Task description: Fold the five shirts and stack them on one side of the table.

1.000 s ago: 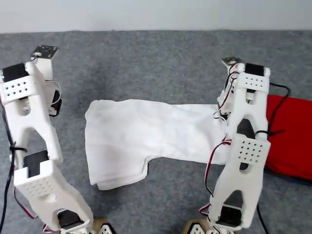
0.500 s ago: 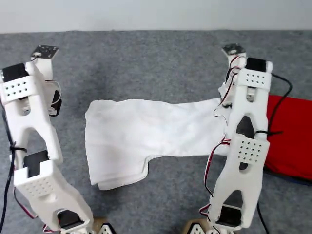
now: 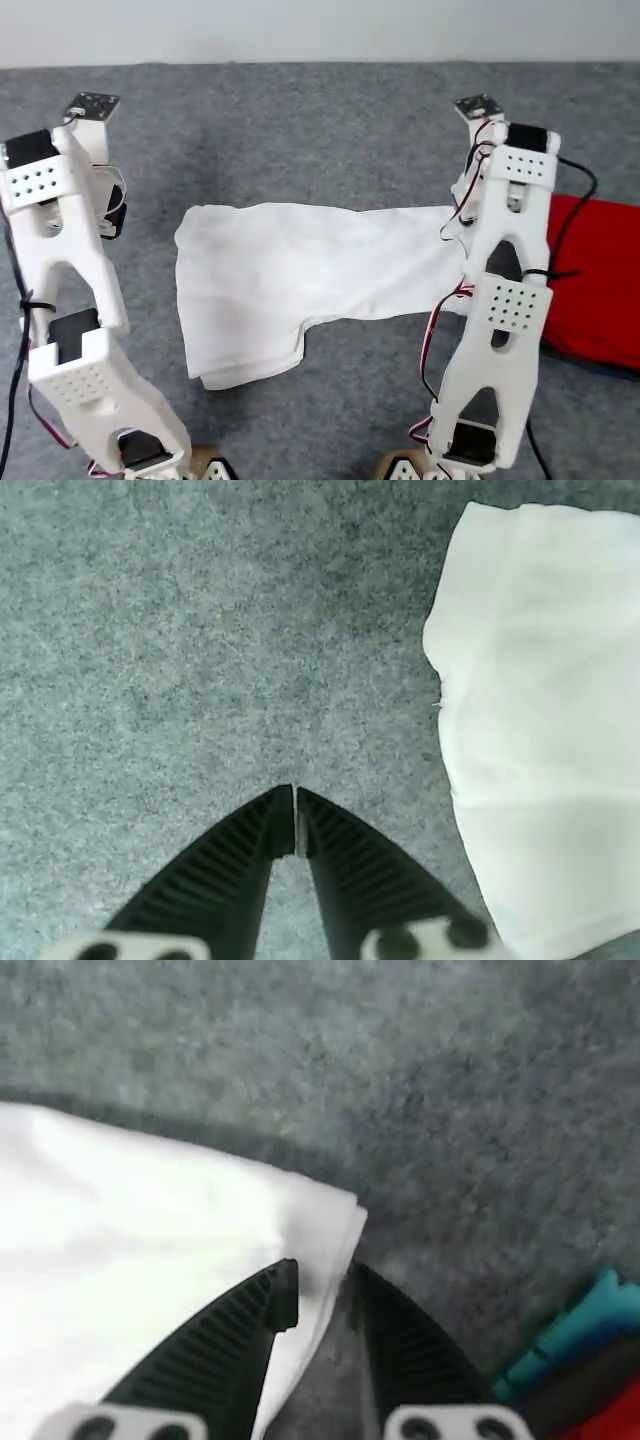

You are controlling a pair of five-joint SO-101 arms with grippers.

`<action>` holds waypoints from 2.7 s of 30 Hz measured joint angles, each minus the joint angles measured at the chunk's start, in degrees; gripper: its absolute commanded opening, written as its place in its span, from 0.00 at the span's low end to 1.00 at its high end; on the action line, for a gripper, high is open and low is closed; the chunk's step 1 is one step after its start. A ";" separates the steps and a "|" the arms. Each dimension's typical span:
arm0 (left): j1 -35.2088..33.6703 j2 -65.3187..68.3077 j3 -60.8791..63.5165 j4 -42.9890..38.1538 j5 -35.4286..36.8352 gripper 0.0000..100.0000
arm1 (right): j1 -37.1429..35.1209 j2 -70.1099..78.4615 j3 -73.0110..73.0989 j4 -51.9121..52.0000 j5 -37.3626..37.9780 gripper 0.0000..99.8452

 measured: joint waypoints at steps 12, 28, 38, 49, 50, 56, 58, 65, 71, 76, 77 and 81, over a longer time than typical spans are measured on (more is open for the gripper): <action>8.00 0.00 0.00 0.00 0.00 0.02 | -1.41 -3.52 -3.25 3.60 0.09 0.01; 23.12 20.13 0.00 -0.18 0.00 0.02 | -2.37 1.76 3.52 1.05 5.54 0.02; 17.41 11.16 0.00 -0.18 1.67 0.02 | -1.93 -6.59 4.75 3.60 5.98 0.02; -6.59 -9.49 7.21 0.09 2.46 0.02 | -18.99 -28.31 30.15 3.60 5.98 0.02; -9.32 -10.73 7.74 0.09 1.85 0.02 | -21.54 -29.71 32.53 3.60 5.98 0.02; -23.38 -14.33 8.62 0.09 -3.43 0.02 | -37.54 -31.82 41.49 3.60 2.55 0.02; -27.60 -14.42 8.62 0.09 -4.31 0.02 | -42.37 -31.82 43.34 3.60 1.76 0.01; -34.81 -14.42 8.62 0.09 -7.12 0.02 | -54.95 -31.91 45.71 3.60 1.32 0.01; -35.52 -14.42 8.62 0.09 -7.30 0.02 | -59.08 -31.91 52.57 1.23 1.32 0.01; -35.52 -14.42 8.62 0.09 -7.38 0.02 | -58.90 -31.82 61.80 -3.87 1.23 0.01; -35.52 -14.42 8.62 0.09 -7.38 0.02 | -58.81 -31.82 62.07 -4.04 1.23 0.01; -35.52 -14.42 8.62 0.09 -8.26 0.02 | -58.73 -35.08 62.24 -4.48 1.14 0.01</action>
